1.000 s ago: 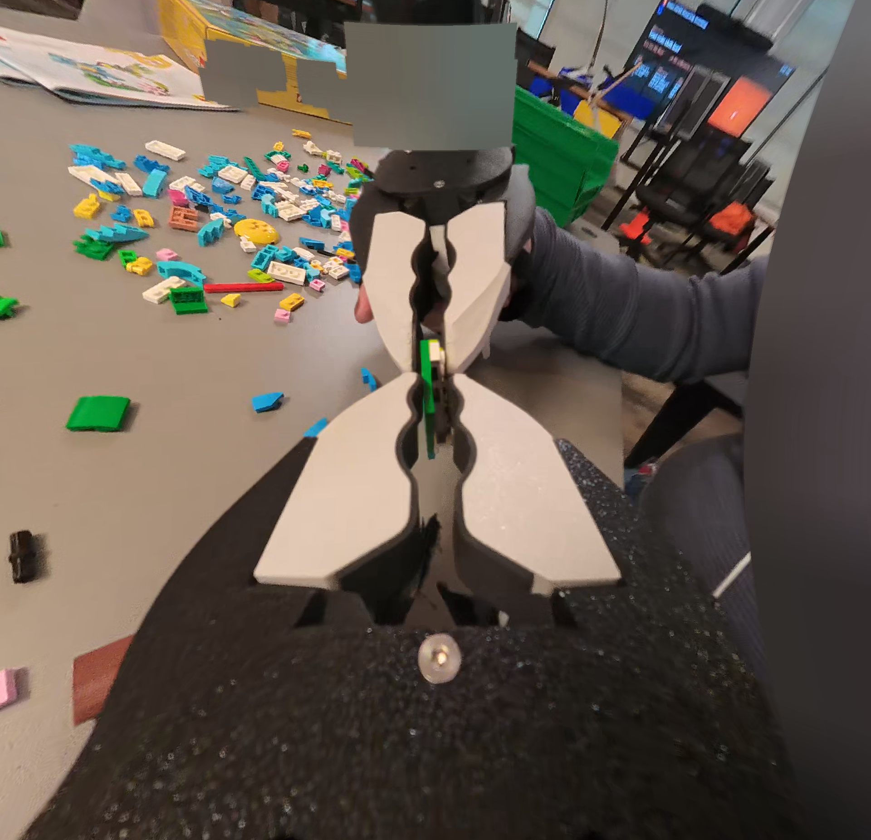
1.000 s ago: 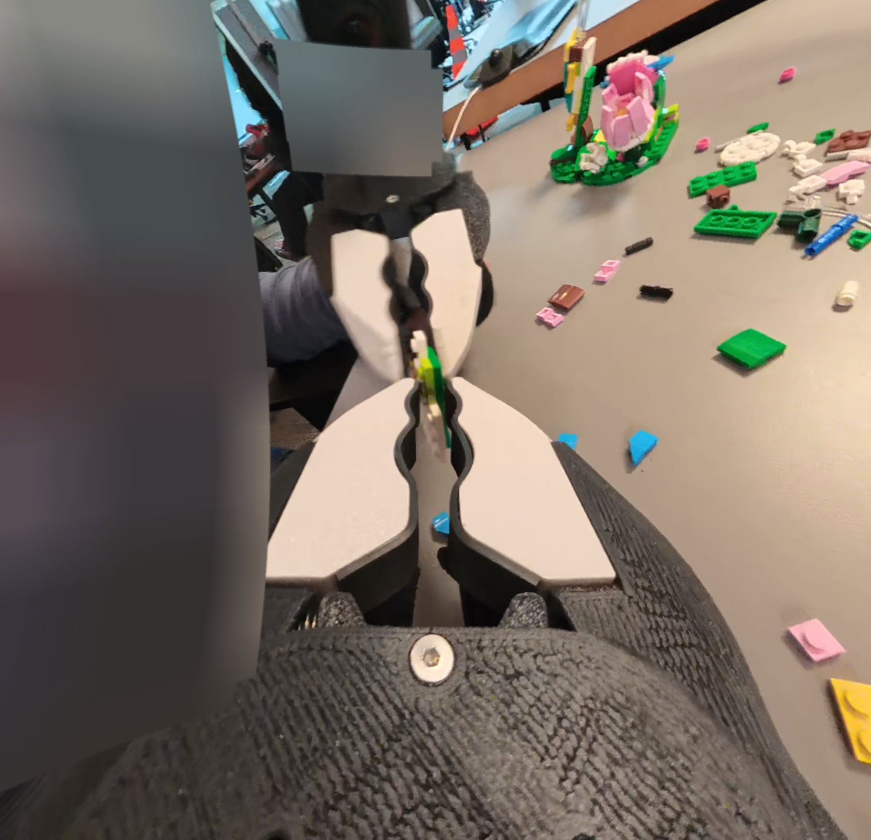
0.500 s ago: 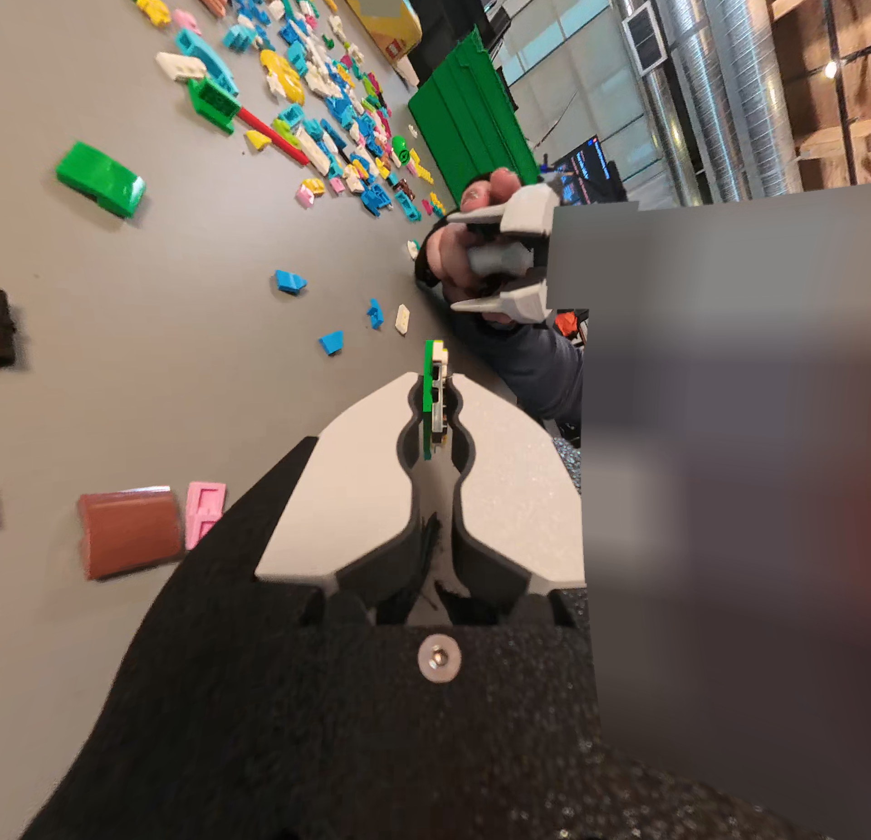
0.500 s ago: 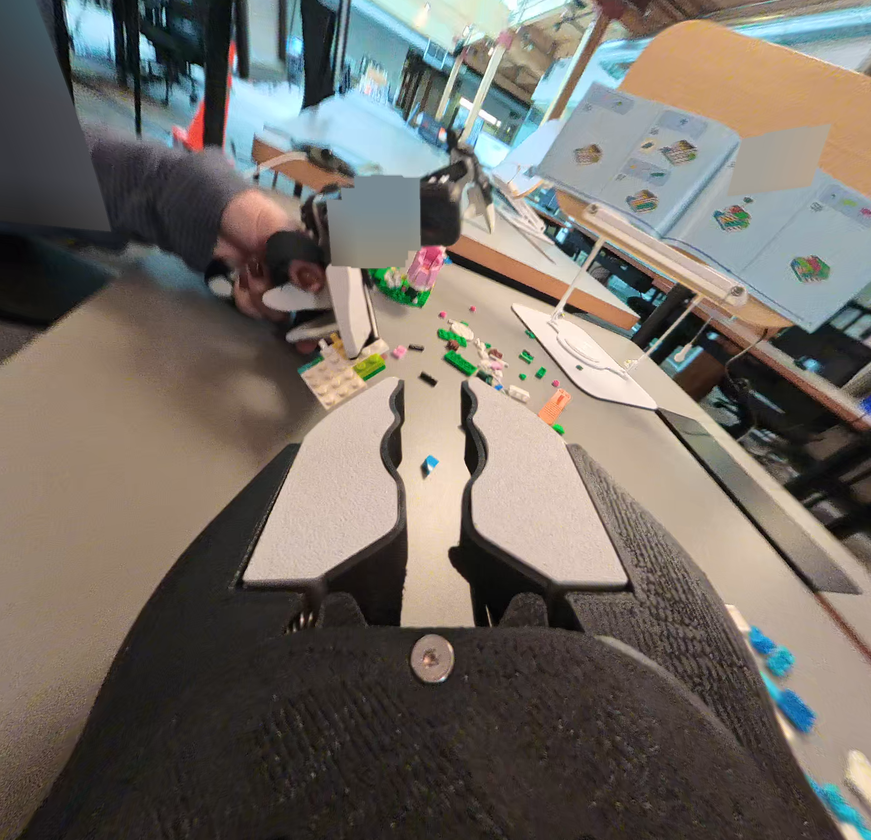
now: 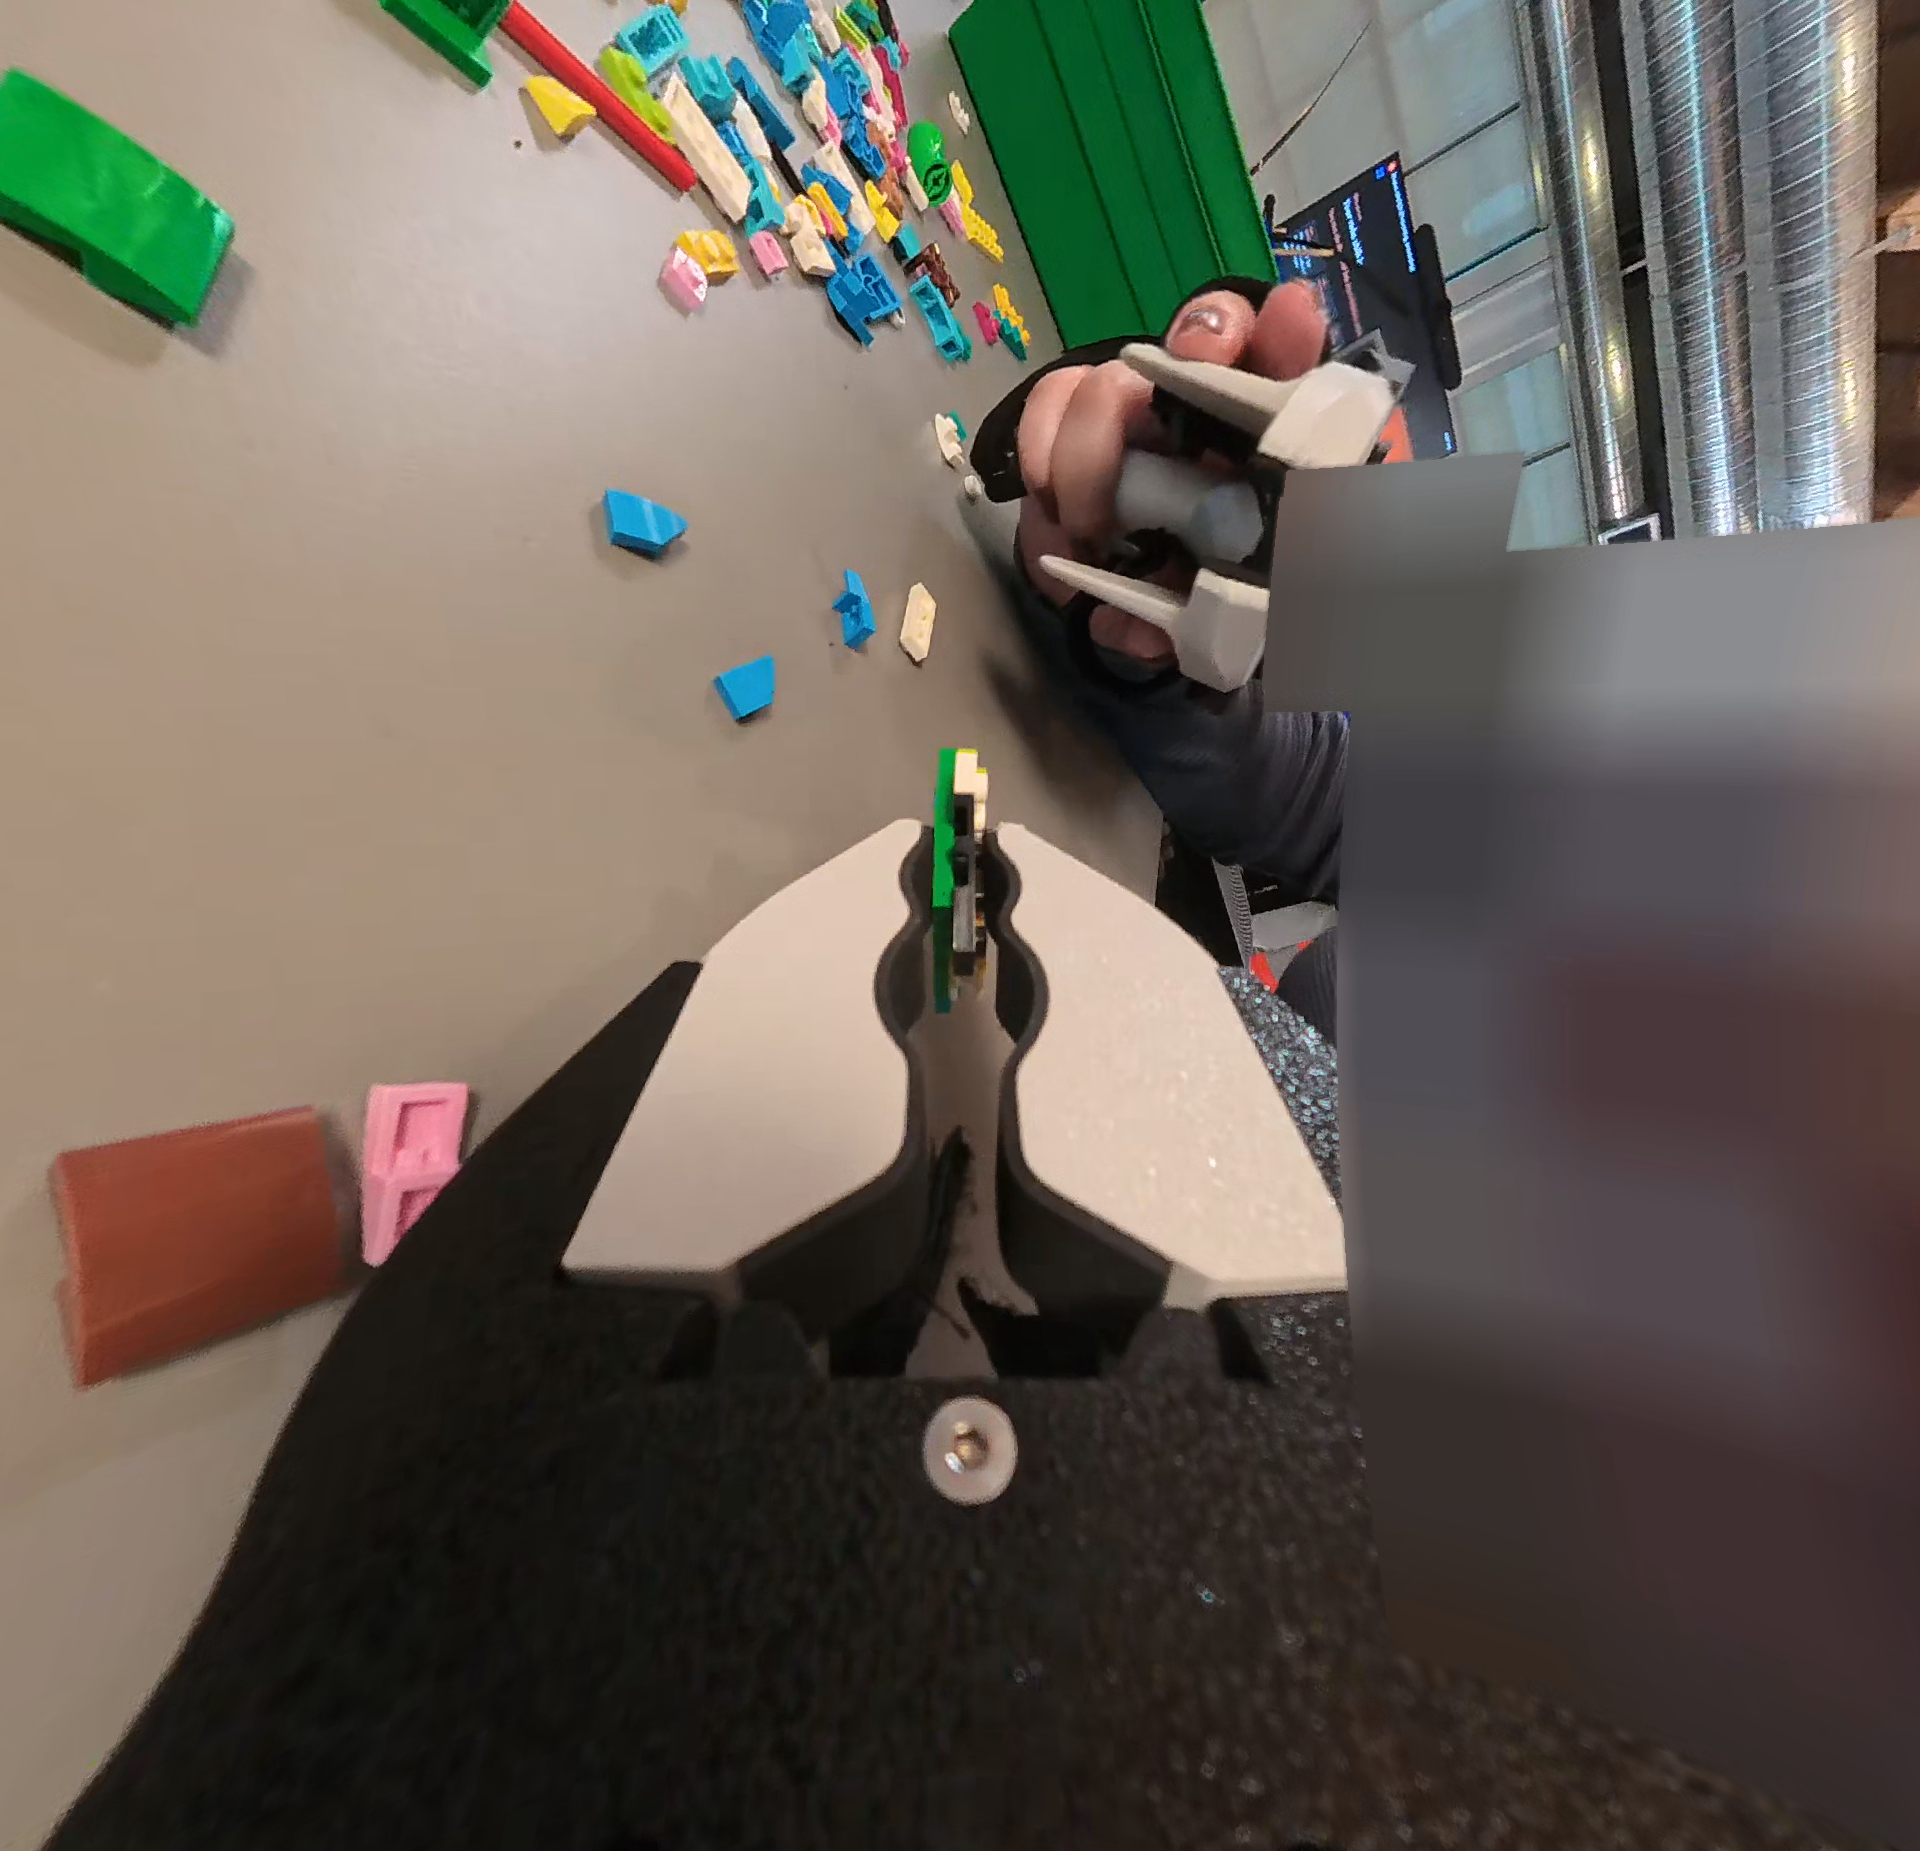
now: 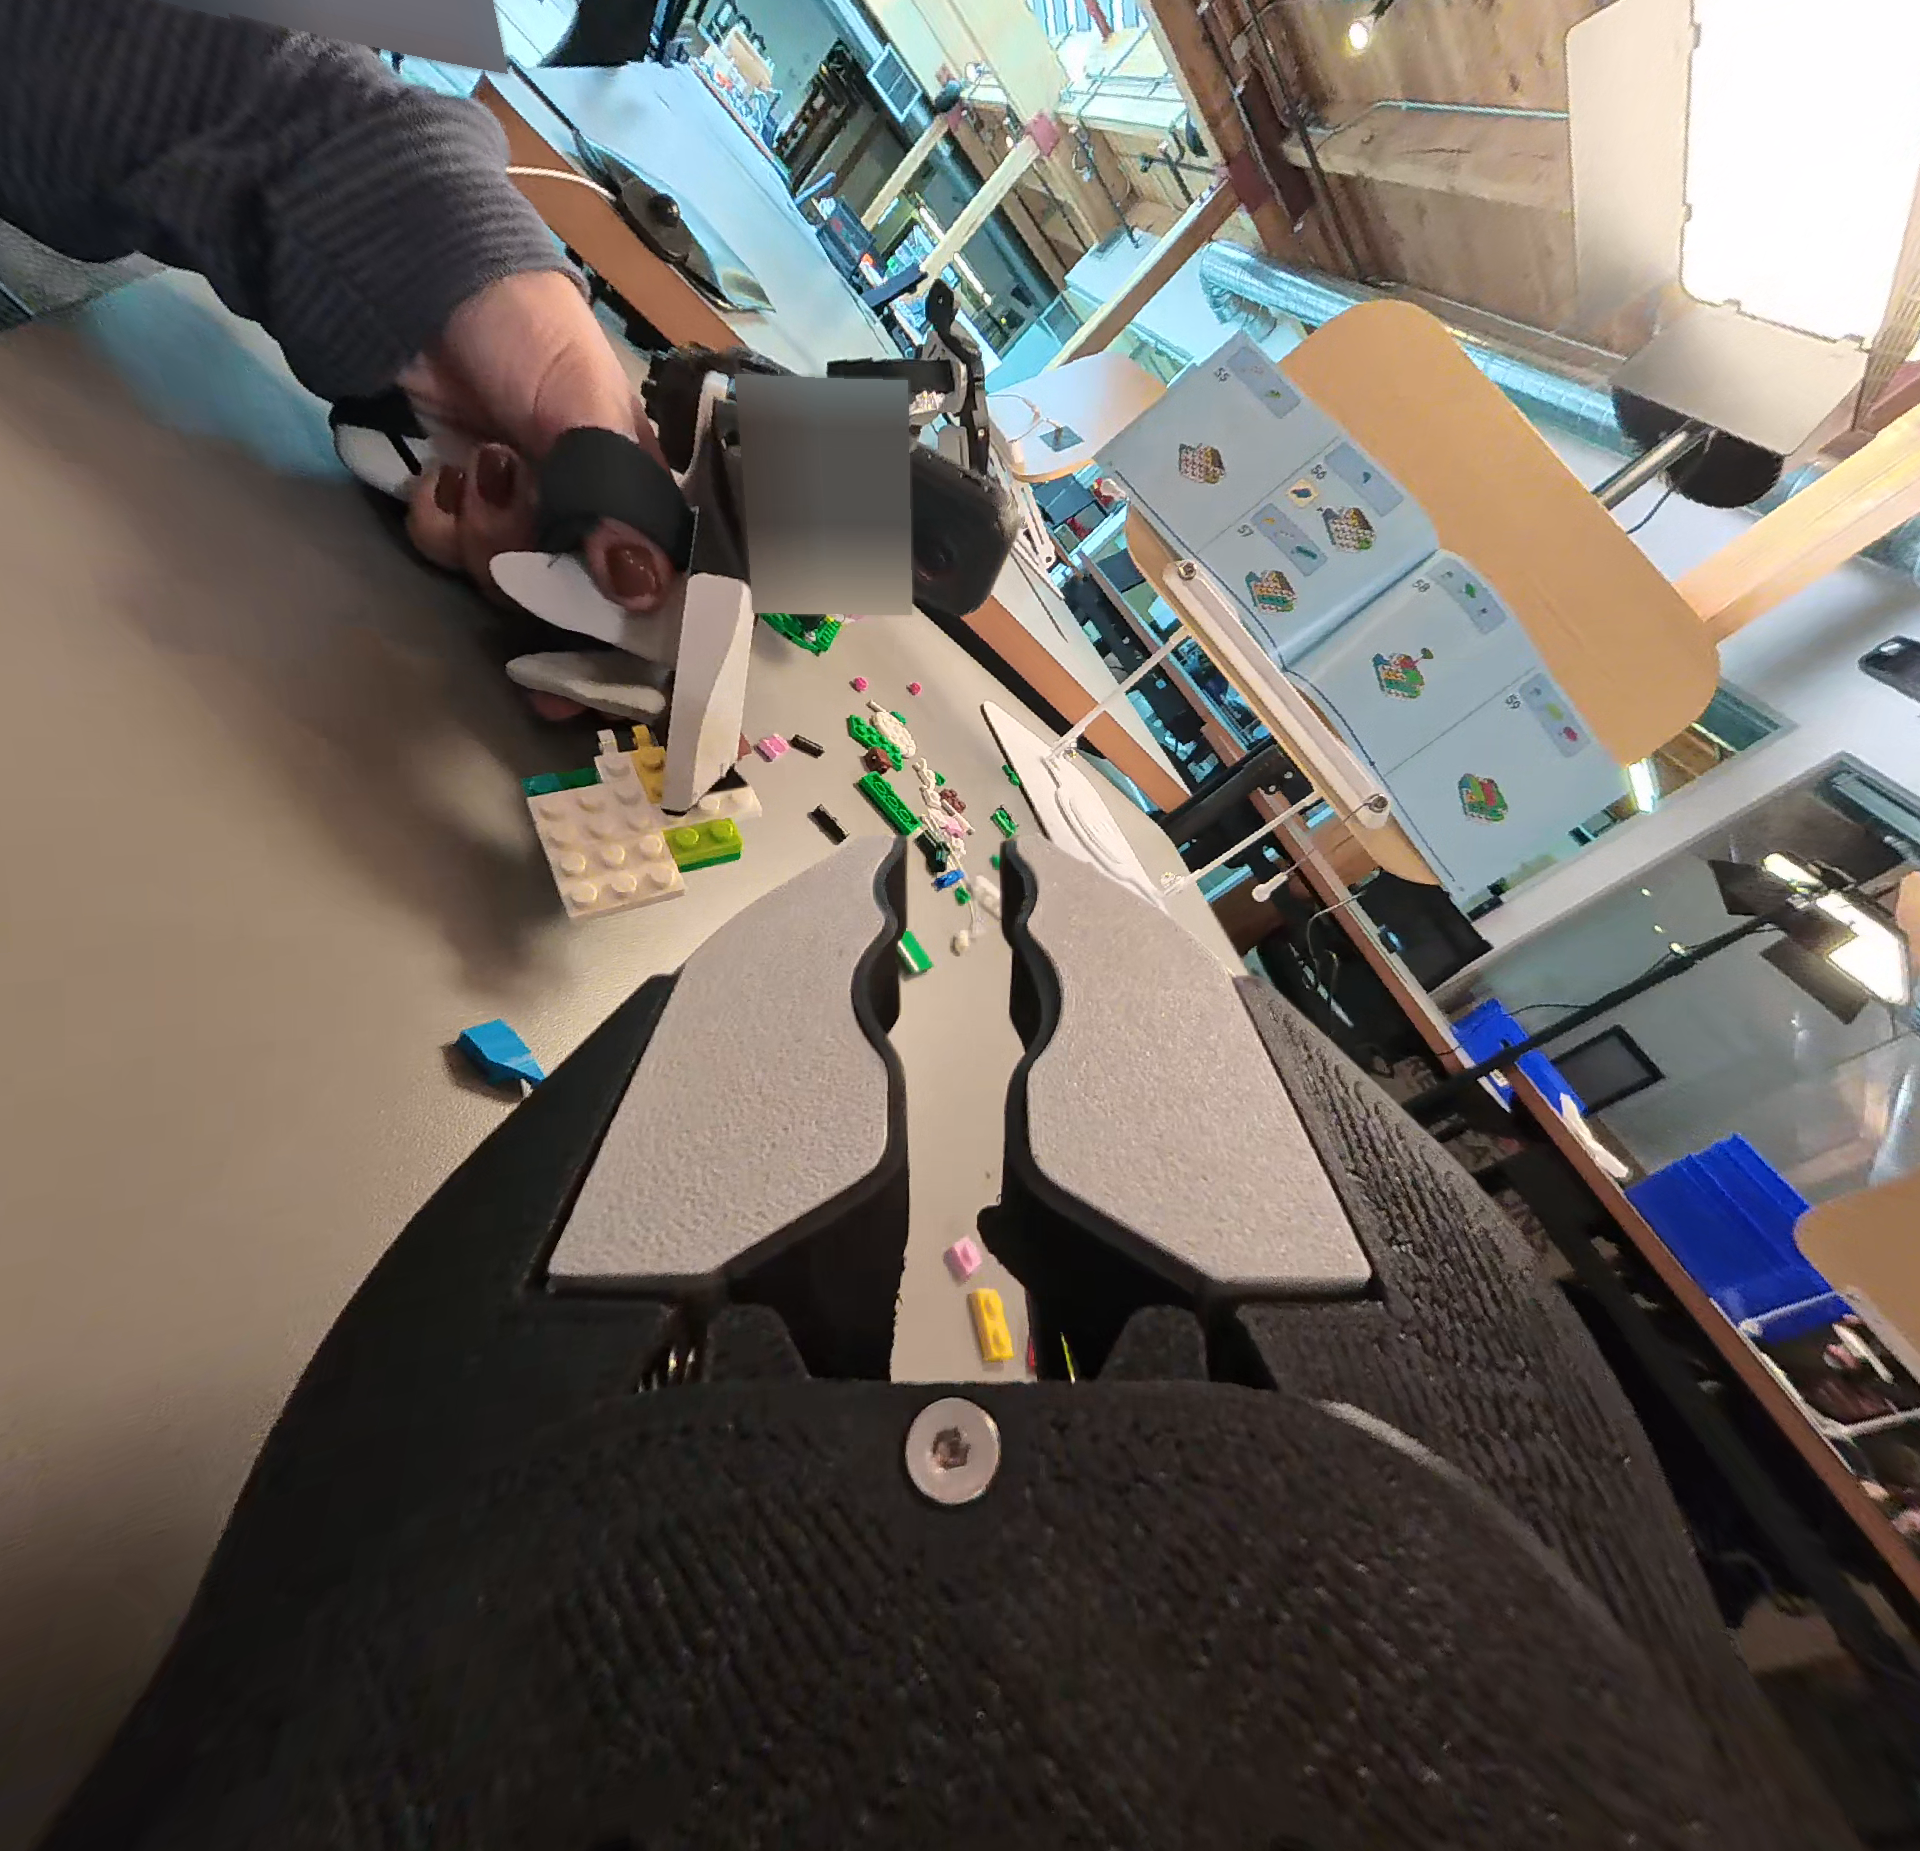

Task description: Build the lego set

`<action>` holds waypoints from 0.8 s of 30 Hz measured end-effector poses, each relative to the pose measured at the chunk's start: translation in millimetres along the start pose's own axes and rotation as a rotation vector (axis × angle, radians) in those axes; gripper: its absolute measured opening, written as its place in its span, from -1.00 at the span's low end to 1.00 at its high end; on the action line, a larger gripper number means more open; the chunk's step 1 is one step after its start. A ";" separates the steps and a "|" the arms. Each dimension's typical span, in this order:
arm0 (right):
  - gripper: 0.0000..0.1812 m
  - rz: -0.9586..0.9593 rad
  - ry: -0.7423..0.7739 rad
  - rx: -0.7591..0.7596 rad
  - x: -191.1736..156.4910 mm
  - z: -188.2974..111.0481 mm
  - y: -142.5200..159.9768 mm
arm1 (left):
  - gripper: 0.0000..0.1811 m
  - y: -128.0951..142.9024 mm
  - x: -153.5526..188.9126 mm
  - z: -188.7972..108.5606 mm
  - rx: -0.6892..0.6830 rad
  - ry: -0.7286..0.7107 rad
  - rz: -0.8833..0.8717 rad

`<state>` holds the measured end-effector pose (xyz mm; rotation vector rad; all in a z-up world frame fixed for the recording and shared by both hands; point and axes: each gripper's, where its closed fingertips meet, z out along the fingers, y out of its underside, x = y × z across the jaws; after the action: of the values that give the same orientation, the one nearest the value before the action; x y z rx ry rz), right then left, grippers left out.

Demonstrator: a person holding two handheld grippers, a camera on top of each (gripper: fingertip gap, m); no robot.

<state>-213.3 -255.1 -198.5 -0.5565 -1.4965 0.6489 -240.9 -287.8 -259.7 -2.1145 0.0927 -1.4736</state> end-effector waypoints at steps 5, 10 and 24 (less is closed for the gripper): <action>-0.83 -0.017 0.011 0.021 0.3 -0.5 -3.1 | -0.91 0.5 -2.5 1.2 -0.005 -0.021 0.003; -0.84 -0.035 -0.019 0.029 -7.8 2.9 -6.2 | -0.91 -0.6 -4.0 1.3 0.004 -0.029 -0.008; -0.86 0.057 0.044 0.017 9.9 -3.5 2.4 | -0.91 0.5 -2.1 2.0 -0.022 0.008 -0.033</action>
<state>-210.2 -246.2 -193.1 -0.5991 -1.4366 0.6888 -239.9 -286.6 -262.2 -2.1374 0.0774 -1.5072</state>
